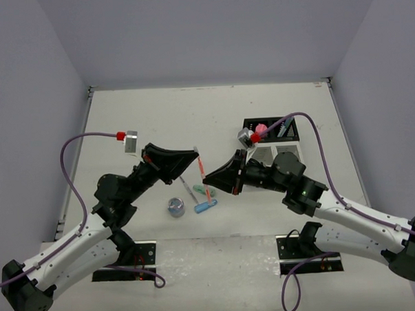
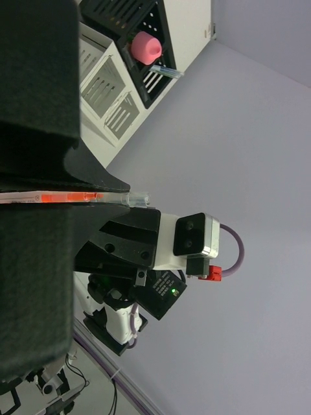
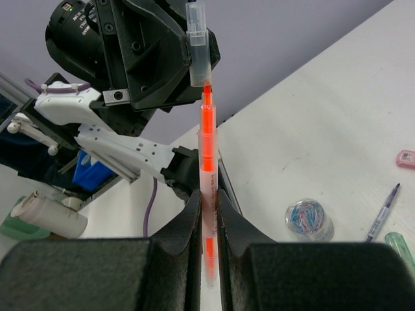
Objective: Sort the stationery into containers
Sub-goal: Close the pen cap on the pen.
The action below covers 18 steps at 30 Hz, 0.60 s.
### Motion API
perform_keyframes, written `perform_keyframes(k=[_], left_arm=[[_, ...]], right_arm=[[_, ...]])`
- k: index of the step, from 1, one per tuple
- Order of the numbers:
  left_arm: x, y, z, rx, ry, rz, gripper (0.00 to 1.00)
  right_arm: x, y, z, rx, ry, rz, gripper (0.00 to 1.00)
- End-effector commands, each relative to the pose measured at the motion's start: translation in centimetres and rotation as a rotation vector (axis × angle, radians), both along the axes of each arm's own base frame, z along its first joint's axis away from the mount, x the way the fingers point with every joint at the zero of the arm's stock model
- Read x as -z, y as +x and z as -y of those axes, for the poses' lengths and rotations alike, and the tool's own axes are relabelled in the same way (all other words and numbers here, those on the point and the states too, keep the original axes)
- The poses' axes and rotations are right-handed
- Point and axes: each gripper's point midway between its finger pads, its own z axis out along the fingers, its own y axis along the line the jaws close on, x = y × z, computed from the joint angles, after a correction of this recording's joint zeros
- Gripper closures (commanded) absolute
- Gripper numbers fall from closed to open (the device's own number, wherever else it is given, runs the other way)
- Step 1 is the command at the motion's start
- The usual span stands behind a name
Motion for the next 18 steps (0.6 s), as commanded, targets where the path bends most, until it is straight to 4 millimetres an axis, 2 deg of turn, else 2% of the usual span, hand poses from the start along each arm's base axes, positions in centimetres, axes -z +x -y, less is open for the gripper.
perform_keyframes(k=[1, 7, 18], left_arm=[[-0.7, -0.6, -0.2, 0.01, 0.001, 0.044, 1.0], [-0.5, -0.5, 0.1, 0.02, 0.007, 0.041, 1.0], [0.8, 0.1, 0.5, 0.007, 0.072, 0.025, 1.0]], right_arm=[[-2.9, 0.4, 0.2, 0.029, 0.048, 0.055, 1.0], [-3.6, 0.5, -0.1, 0.027, 0.047, 0.063, 1.0], [-7.0, 0.9, -0.2, 0.037, 0.076, 0.109, 1.0]])
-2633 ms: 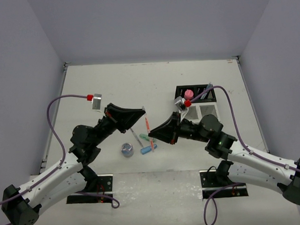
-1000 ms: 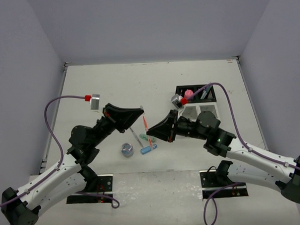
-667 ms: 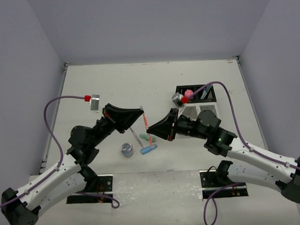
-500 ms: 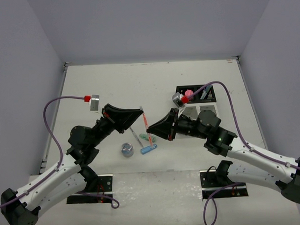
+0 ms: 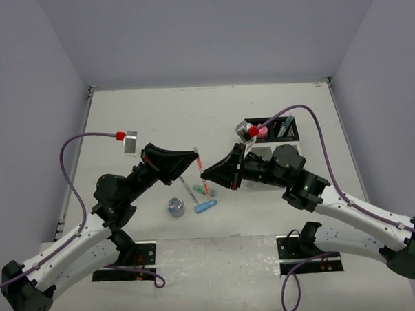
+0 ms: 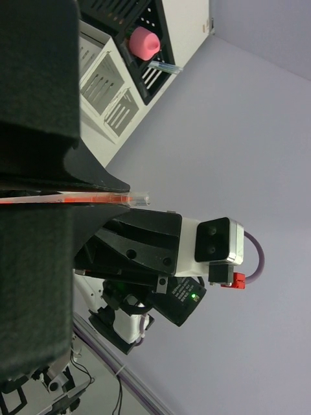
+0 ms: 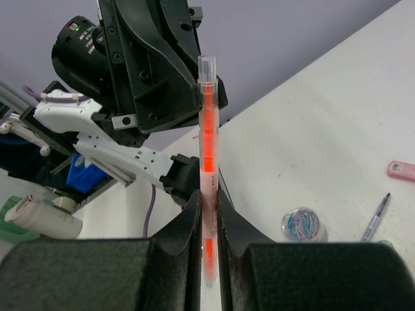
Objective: Sort the stationery into containers
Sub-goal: Close the pen cap on the pen.
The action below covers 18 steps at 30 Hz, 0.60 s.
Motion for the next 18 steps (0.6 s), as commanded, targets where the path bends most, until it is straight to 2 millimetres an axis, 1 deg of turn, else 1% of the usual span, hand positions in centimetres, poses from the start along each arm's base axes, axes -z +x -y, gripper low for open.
perform_keyframes(k=[1, 2, 3, 5, 7, 9, 10, 11, 12, 15, 18], left_arm=[[0.9, 0.5, 0.5, -0.011, 0.078, 0.016, 1.0], [1.1, 0.6, 0.6, -0.008, 0.094, 0.015, 1.0], [1.1, 0.6, 0.7, -0.009, 0.097, 0.014, 1.0], [1.6, 0.8, 0.6, -0.022, 0.122, 0.007, 1.0], [1.9, 1.1, 0.5, -0.037, 0.131, -0.005, 1.0], [2.3, 1.3, 0.5, -0.045, 0.144, -0.024, 1.0], [2.4, 1.5, 0.5, -0.049, 0.153, -0.032, 0.98], [2.5, 1.6, 0.5, -0.056, 0.161, -0.039, 0.94], [2.4, 1.9, 0.4, -0.074, 0.166, -0.042, 0.86], [2.2, 2.0, 0.1, -0.093, 0.18, -0.048, 0.72], [1.6, 2.0, 0.0, -0.098, 0.176, -0.034, 0.75]], right_arm=[[-5.2, 0.8, 0.1, 0.045, 0.081, 0.099, 1.0], [-5.3, 1.3, 0.3, 0.071, 0.069, 0.11, 1.0], [-5.8, 1.3, 0.4, 0.076, 0.072, 0.114, 1.0], [-7.0, 2.3, 0.9, 0.143, 0.086, 0.133, 1.0], [-8.0, 2.4, 0.8, 0.144, 0.1, 0.148, 1.0], [-7.4, 2.8, 0.2, 0.139, 0.07, 0.15, 1.0], [-7.1, 2.8, -0.1, 0.126, 0.056, 0.159, 1.0], [-6.8, 2.8, -0.5, 0.11, 0.041, 0.165, 1.0], [-6.3, 2.7, -0.7, 0.095, 0.028, 0.164, 1.0], [-4.8, 2.7, -1.3, 0.074, -0.008, 0.159, 1.0], [-4.3, 2.9, -1.4, 0.079, -0.021, 0.152, 1.0]])
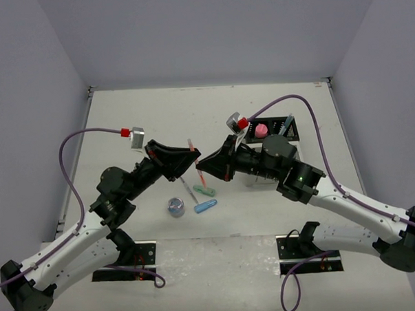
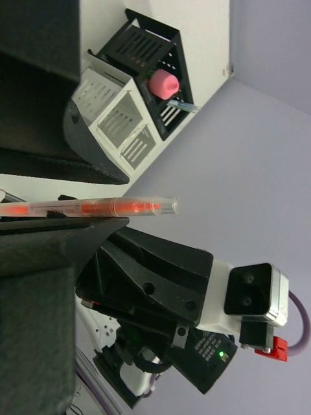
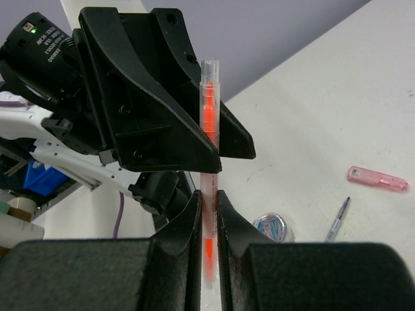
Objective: Sort the stationery into containers
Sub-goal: Close the pen cap on the pen.
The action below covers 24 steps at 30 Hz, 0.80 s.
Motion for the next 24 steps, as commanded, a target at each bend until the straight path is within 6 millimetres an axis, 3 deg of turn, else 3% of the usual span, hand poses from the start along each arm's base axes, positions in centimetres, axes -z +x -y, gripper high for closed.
perform_keyframes(k=[1, 3, 5, 7, 9, 12, 19, 21, 23, 24], left_arm=[[0.1, 0.2, 0.0, -0.011, 0.059, 0.005, 0.75], [-0.5, 0.0, 0.1, 0.002, 0.053, 0.018, 0.79], [-0.6, -0.1, 0.3, 0.016, 0.052, 0.024, 0.94], [-0.8, -0.3, 0.4, 0.026, 0.051, 0.027, 1.0], [-1.2, -0.7, 0.3, 0.039, 0.034, 0.047, 1.0], [-2.4, -1.8, 0.2, 0.075, 0.003, 0.093, 1.0], [-4.6, -3.3, -0.2, 0.114, -0.039, 0.16, 1.0], [-4.8, -3.4, -0.3, 0.117, -0.037, 0.17, 1.0], [-4.6, -3.3, -0.3, 0.112, -0.03, 0.171, 1.0], [-4.6, -3.2, -0.3, 0.105, -0.026, 0.172, 1.0]], right_arm=[[-3.4, 0.4, -0.1, 0.008, 0.073, 0.091, 1.0], [-3.4, 0.5, -0.1, 0.012, 0.072, 0.09, 1.0], [-3.4, 0.6, -0.2, 0.011, 0.07, 0.091, 1.0], [-3.3, 0.5, -0.3, 0.005, 0.07, 0.091, 1.0], [-3.1, 0.3, -0.5, -0.011, 0.073, 0.091, 1.0], [-2.2, -0.2, -1.4, -0.067, 0.068, 0.078, 0.82], [-0.9, -1.5, -3.2, -0.193, 0.067, 0.013, 0.66], [-1.0, -1.5, -3.3, -0.196, 0.074, 0.013, 0.76], [-1.1, -1.5, -3.2, -0.194, 0.077, 0.016, 1.0], [-1.2, -1.5, -3.2, -0.195, 0.079, 0.02, 1.0]])
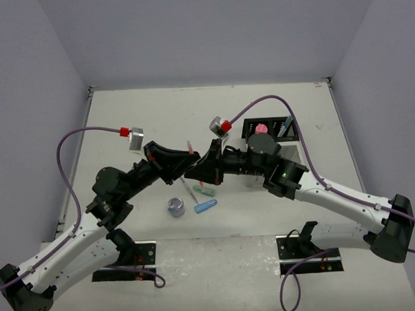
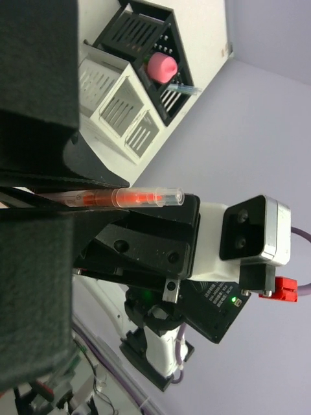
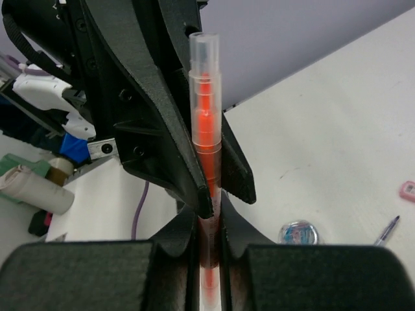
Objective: Sort the stationery into containers
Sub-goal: Close the pen cap on the pen.
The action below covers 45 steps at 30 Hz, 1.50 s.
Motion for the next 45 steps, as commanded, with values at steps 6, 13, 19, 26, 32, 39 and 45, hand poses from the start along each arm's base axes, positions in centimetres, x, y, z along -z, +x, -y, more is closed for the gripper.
perform_keyframes(k=[6, 13, 19, 26, 32, 39, 45], left_arm=[[-3.9, -0.5, -1.0, -0.033, -0.025, 0.1, 0.52], [-5.3, 2.1, -1.8, -0.174, 0.004, 0.072, 0.36], [-5.0, 3.0, -0.8, -0.161, 0.02, 0.045, 0.6], [-4.3, 2.0, 0.2, -0.078, 0.013, 0.037, 0.78], [-3.3, 1.3, 0.6, -0.031, 0.01, 0.011, 1.0], [0.0, 0.4, 1.4, 0.046, 0.046, -0.058, 1.0], [4.3, -0.4, 2.4, 0.11, 0.108, -0.109, 1.0]], right_arm=[[-2.5, -0.4, 0.1, -0.017, 0.072, 0.044, 1.0], [-2.1, -0.5, 0.0, -0.027, 0.059, 0.04, 1.0], [-2.6, -0.5, 0.2, -0.025, 0.054, 0.051, 1.0], [-3.1, 0.3, 0.6, 0.034, 0.057, 0.062, 1.0], [-4.1, 1.2, 0.6, 0.073, 0.051, 0.084, 1.0], [-8.7, 4.5, 0.6, 0.163, 0.069, 0.174, 1.0], [-12.6, 8.8, 0.8, 0.208, 0.076, 0.202, 1.0]])
